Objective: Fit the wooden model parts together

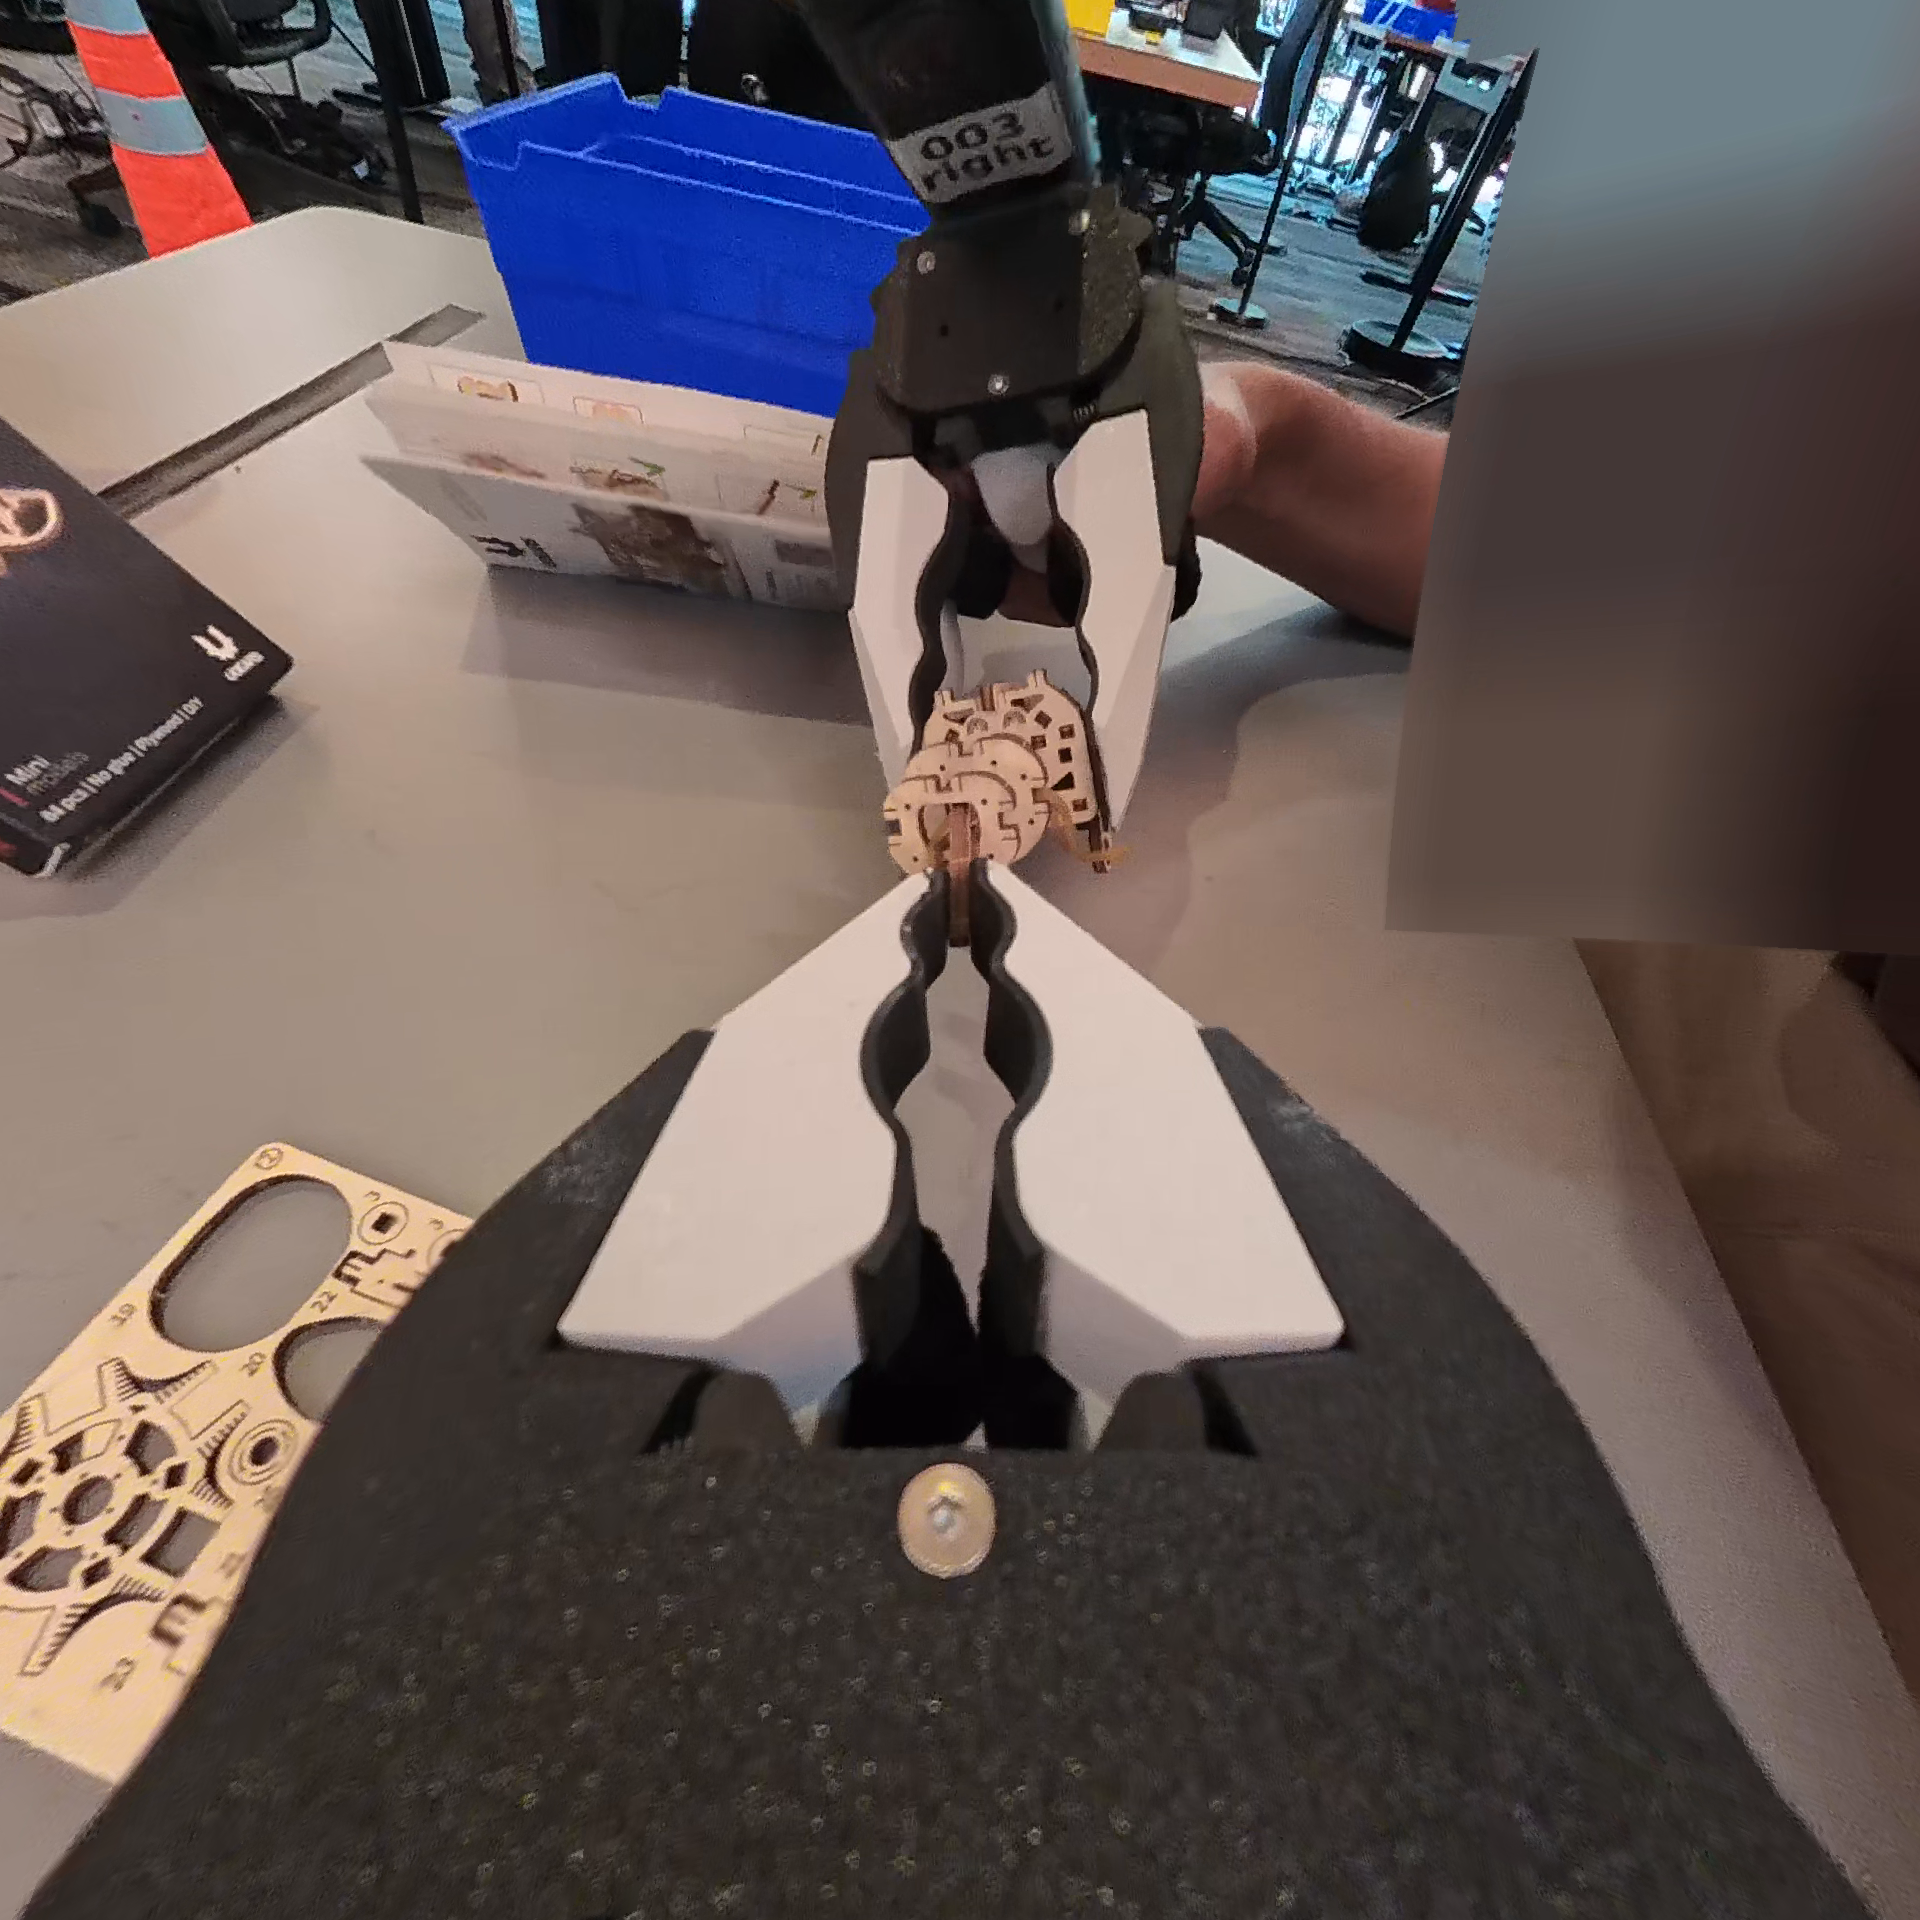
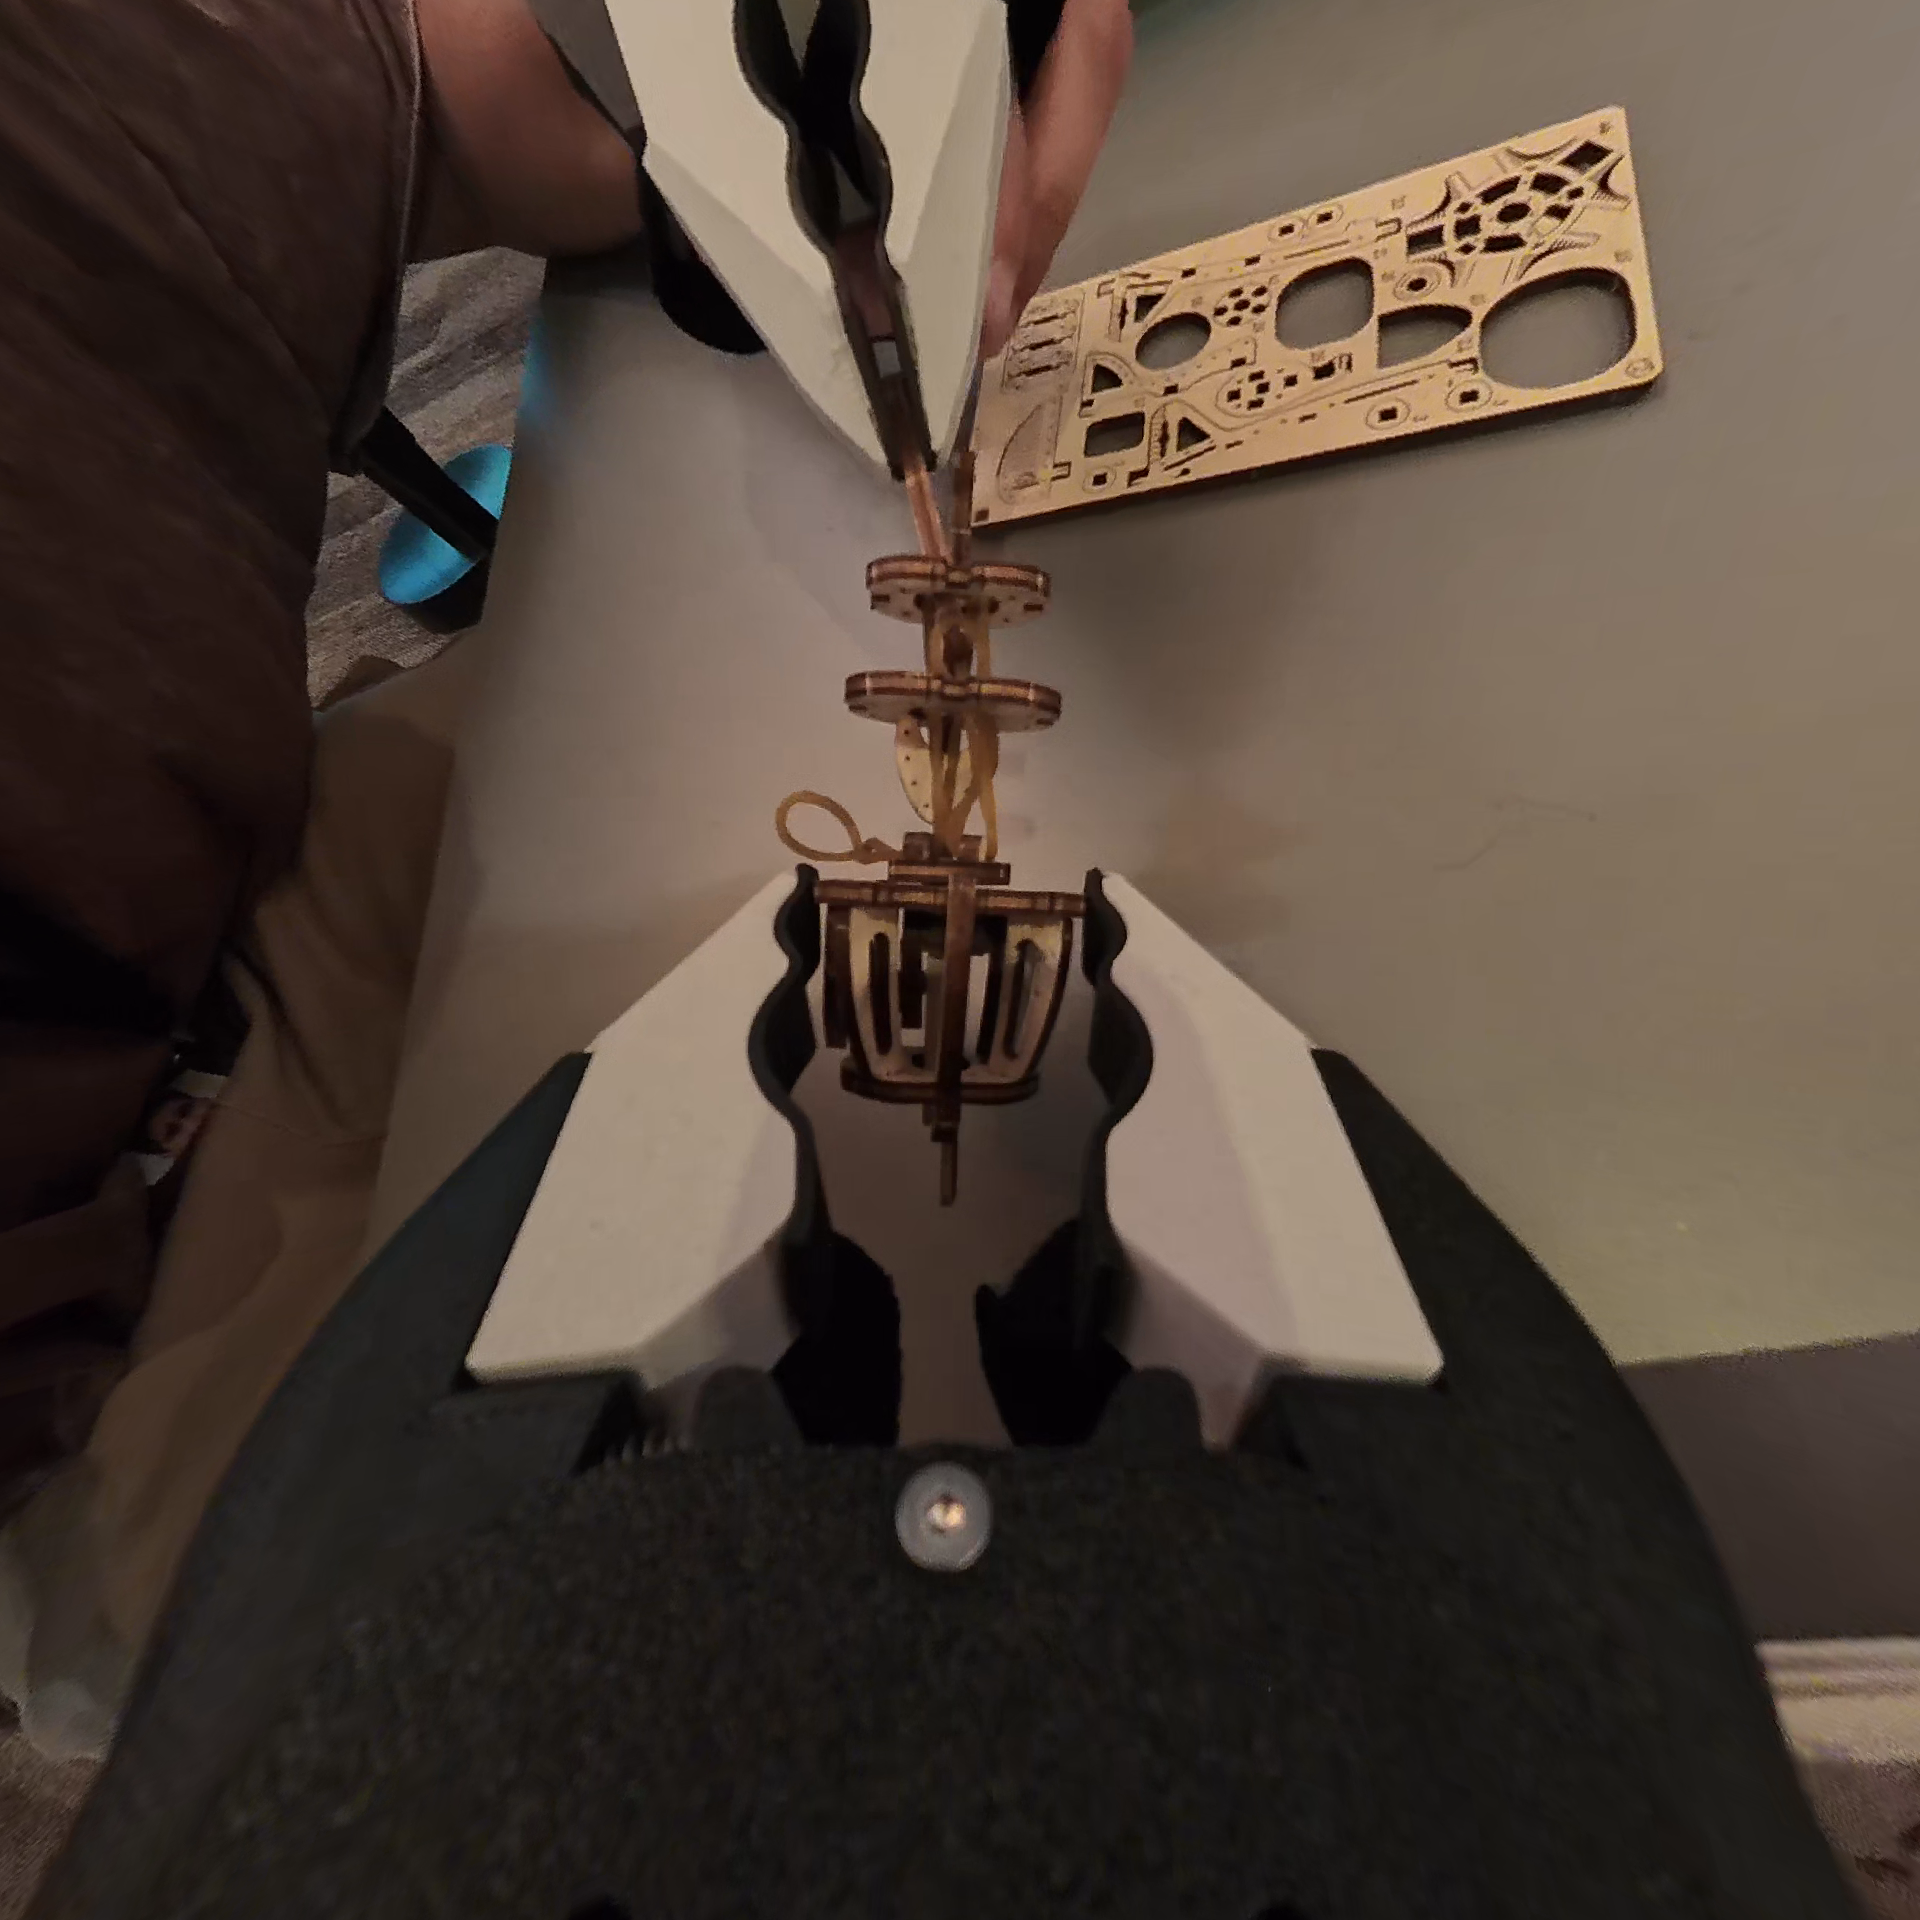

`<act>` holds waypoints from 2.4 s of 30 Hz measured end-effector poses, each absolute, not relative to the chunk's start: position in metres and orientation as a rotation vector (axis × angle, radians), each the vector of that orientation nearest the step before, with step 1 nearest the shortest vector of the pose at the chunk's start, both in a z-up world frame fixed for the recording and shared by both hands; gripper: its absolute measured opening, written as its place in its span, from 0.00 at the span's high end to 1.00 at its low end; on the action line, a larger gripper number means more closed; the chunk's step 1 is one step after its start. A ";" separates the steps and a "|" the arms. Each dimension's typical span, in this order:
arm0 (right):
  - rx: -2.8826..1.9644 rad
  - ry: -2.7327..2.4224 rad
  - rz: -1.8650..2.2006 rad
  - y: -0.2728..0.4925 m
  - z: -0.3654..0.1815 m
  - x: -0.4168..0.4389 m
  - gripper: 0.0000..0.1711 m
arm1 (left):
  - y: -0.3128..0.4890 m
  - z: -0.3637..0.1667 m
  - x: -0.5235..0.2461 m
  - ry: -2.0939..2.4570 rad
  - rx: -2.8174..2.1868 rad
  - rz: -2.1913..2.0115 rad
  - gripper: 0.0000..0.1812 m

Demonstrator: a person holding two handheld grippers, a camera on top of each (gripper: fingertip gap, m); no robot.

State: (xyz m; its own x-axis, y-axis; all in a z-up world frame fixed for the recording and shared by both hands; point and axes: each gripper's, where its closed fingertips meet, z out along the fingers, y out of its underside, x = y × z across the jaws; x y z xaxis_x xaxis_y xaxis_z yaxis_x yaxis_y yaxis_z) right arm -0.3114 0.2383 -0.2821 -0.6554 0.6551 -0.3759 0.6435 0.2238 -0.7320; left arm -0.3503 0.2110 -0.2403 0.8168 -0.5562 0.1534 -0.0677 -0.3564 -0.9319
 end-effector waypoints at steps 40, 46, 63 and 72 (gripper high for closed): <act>-1.185 -2.512 1.321 0.246 -0.293 -0.307 0.71 | 0.197 -0.248 -0.368 0.723 -1.977 -0.287 0.99; -1.163 -2.599 1.166 0.241 -0.312 -0.301 0.71 | 0.198 -0.241 -0.362 0.654 -1.935 -0.397 1.00; -1.143 -2.255 1.617 0.228 -0.256 -0.326 0.80 | 0.214 -0.244 -0.332 0.607 -1.727 -0.328 1.00; -1.068 -2.348 1.347 0.238 -0.249 -0.326 0.99 | 0.214 -0.262 -0.331 0.698 -1.788 -0.291 0.88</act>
State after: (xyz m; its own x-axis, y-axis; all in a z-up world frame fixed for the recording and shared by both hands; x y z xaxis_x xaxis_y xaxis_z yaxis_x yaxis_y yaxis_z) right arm -0.3259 0.2378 -0.2487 -0.7075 0.6906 -0.1500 0.4783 0.3116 -0.8211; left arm -0.3311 0.2139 -0.2622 0.7931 -0.5909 -0.1477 -0.3118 -0.1856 -0.9319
